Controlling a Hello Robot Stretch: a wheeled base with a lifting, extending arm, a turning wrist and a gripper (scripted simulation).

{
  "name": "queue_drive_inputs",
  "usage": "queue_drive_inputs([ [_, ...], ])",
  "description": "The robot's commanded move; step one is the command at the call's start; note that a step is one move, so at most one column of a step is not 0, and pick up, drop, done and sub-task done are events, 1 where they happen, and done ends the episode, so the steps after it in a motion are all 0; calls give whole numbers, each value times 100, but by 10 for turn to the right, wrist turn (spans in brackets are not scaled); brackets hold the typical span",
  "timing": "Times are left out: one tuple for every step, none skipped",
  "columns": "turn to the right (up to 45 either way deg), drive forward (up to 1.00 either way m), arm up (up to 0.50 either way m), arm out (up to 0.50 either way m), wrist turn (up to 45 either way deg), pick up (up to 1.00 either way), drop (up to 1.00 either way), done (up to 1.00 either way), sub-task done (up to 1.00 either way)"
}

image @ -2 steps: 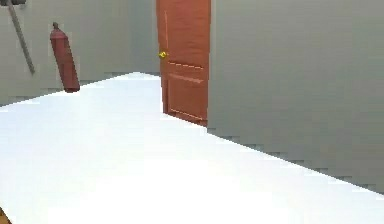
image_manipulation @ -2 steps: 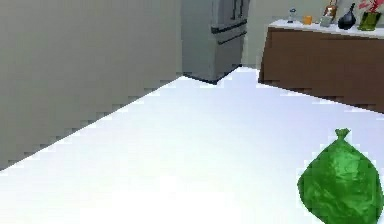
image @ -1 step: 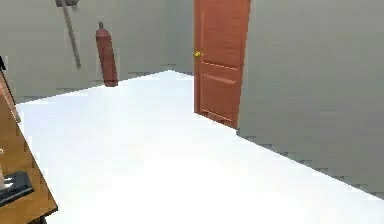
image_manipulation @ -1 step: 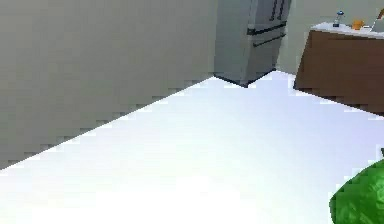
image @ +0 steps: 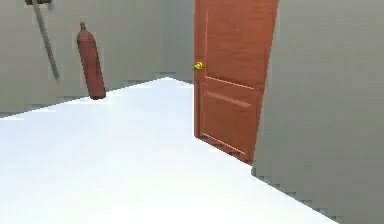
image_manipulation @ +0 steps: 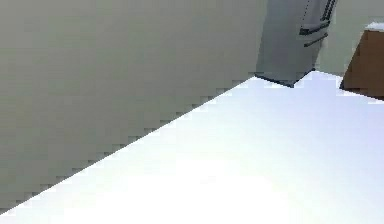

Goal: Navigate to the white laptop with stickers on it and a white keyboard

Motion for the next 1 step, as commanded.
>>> queue_drive_inputs([
  [-450,0,0,0,0,0,0,0,0],
])
